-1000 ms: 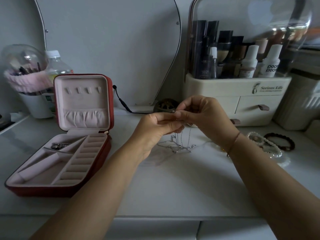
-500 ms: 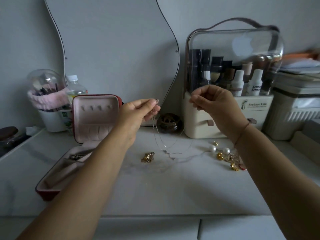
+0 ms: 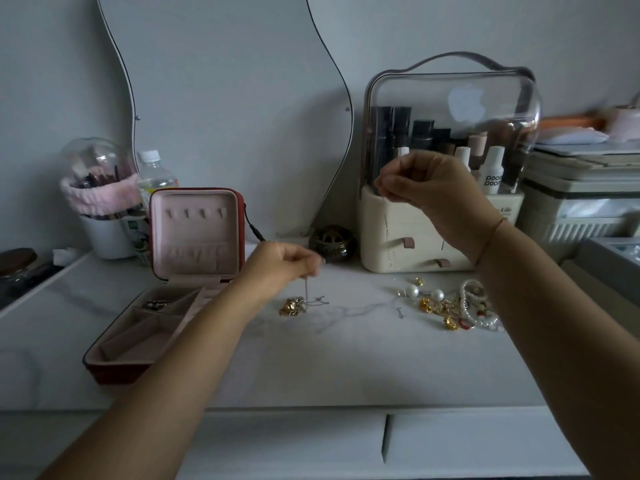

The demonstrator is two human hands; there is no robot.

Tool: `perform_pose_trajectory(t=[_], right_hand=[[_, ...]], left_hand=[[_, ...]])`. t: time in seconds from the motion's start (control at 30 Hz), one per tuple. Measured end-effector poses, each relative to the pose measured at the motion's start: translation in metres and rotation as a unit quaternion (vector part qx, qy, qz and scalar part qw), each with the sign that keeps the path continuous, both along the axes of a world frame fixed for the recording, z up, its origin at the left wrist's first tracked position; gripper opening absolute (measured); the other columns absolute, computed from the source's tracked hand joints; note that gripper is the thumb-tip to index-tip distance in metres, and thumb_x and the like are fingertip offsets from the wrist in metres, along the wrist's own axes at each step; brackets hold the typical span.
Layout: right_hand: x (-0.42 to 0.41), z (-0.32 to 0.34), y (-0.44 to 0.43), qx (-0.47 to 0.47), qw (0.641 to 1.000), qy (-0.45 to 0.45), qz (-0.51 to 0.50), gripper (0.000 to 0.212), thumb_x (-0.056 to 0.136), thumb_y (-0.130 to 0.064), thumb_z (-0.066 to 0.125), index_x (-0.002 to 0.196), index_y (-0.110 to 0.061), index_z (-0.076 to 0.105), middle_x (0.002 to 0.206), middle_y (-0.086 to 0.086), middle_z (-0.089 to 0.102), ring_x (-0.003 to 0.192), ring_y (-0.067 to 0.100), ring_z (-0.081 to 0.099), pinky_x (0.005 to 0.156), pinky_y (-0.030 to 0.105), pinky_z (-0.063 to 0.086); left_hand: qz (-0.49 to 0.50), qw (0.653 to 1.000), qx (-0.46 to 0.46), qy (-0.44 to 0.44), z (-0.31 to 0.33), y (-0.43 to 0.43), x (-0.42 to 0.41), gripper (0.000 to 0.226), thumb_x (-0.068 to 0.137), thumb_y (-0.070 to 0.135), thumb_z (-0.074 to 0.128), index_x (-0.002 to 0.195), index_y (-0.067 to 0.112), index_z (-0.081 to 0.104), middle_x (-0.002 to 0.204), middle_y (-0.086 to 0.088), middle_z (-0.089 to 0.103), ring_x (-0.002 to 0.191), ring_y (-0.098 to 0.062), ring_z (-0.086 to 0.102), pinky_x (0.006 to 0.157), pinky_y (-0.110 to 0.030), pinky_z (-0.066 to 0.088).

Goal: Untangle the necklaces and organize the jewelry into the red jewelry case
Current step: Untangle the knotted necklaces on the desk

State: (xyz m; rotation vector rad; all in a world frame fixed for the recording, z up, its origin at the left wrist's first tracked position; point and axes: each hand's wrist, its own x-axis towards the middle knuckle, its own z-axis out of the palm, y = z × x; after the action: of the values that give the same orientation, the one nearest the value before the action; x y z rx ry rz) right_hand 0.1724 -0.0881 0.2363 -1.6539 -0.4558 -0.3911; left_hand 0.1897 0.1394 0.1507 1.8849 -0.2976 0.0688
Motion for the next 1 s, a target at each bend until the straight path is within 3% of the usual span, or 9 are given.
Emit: perform_pose_trajectory(t=[0.1,0.23,0.33,0.43,0.5,0.6,0.73,0.9,1.0], right_hand=[[0.000,-0.010,-0.002,-0.106,0.992,0.069,-0.003,0.011,0.082,0.004,0.062,0.091,-0.001,0.066,0.089,0.011,0.070,0.076,0.011,0.069,0.076,0.019,0.055],[-0.003,-0.018,0.000,-0.171,0.979,0.113,-0.011,0.014,0.083,0.005,0.063,0.095,-0.001,0.068,0.086,0.008,0.072,0.070,0.005,0.070,0.063,0.010,0.051],[-0.004,-0.020,0.003,-0.195,0.972,0.129,-0.019,0.016,0.084,0.007,0.062,0.098,0.003,0.068,0.085,0.006,0.070,0.063,-0.001,0.067,0.055,0.005,0.046],[-0.006,-0.020,0.004,-0.190,0.973,0.129,-0.022,0.016,0.084,0.007,0.062,0.098,0.005,0.068,0.084,0.006,0.071,0.066,0.002,0.069,0.058,0.008,0.048],[-0.009,-0.018,0.005,-0.188,0.974,0.122,-0.026,0.015,0.084,0.006,0.062,0.098,0.003,0.068,0.085,0.007,0.071,0.067,0.003,0.069,0.060,0.008,0.049],[-0.018,-0.014,0.004,-0.181,0.977,0.111,-0.034,0.013,0.084,0.003,0.063,0.094,-0.004,0.068,0.085,0.007,0.072,0.071,0.005,0.070,0.063,0.011,0.051],[-0.039,-0.025,-0.006,-0.230,0.965,0.089,-0.095,0.011,0.084,-0.003,0.066,0.090,-0.012,0.069,0.084,0.003,0.073,0.077,0.007,0.071,0.076,0.017,0.055],[-0.074,-0.088,-0.009,-0.342,0.917,0.092,-0.183,0.012,0.082,-0.009,0.070,0.091,-0.017,0.073,0.080,-0.007,0.068,0.076,0.006,0.064,0.077,0.018,0.052],[-0.086,-0.126,0.000,-0.360,0.906,0.092,-0.204,0.019,0.086,-0.007,0.062,0.099,-0.016,0.072,0.093,-0.007,0.068,0.086,0.008,0.062,0.079,0.015,0.046]], left_hand=[[-0.018,0.996,0.084,0.015,-0.018,-0.002,-0.002,0.006,0.082,0.012,0.073,0.077,0.016,0.074,0.070,0.011,0.072,0.070,-0.001,0.065,0.070,-0.012,0.047],[-0.017,0.987,0.158,-0.002,-0.031,-0.011,0.000,0.008,0.080,0.014,0.075,0.088,0.014,0.076,0.080,0.009,0.072,0.075,-0.003,0.064,0.074,-0.016,0.048],[-0.022,0.995,0.095,0.013,-0.027,-0.023,0.000,0.029,0.079,0.018,0.077,0.107,0.016,0.070,0.087,0.009,0.068,0.080,-0.004,0.063,0.077,-0.014,0.049],[-0.054,0.995,0.079,0.010,-0.023,-0.041,-0.002,0.043,0.078,0.025,0.077,0.119,0.023,0.063,0.075,0.010,0.060,0.069,-0.001,0.056,0.068,-0.008,0.043],[-0.074,0.994,0.085,0.016,-0.025,-0.052,-0.002,0.043,0.080,0.029,0.076,0.120,0.029,0.061,0.065,0.011,0.058,0.060,-0.001,0.053,0.064,-0.011,0.042],[-0.107,0.993,0.024,0.049,-0.030,-0.064,0.001,0.026,0.085,0.022,0.071,0.110,0.020,0.068,0.060,0.008,0.063,0.058,-0.007,0.055,0.063,-0.016,0.046],[-0.112,0.988,-0.068,0.087,-0.034,-0.065,0.008,0.010,0.091,0.014,0.063,0.098,0.013,0.070,0.080,-0.001,0.072,0.074,-0.011,0.066,0.075,-0.021,0.053],[-0.110,0.968,-0.173,0.147,-0.039,-0.061,0.024,0.024,0.092,-0.006,0.052,0.114,-0.002,0.061,0.095,-0.009,0.069,0.084,-0.013,0.065,0.084,-0.020,0.052],[-0.088,0.984,-0.092,0.127,-0.045,-0.066,0.033,0.025,0.090,-0.005,0.057,0.109,0.007,0.067,0.101,-0.006,0.069,0.087,-0.012,0.063,0.086,-0.018,0.050]])
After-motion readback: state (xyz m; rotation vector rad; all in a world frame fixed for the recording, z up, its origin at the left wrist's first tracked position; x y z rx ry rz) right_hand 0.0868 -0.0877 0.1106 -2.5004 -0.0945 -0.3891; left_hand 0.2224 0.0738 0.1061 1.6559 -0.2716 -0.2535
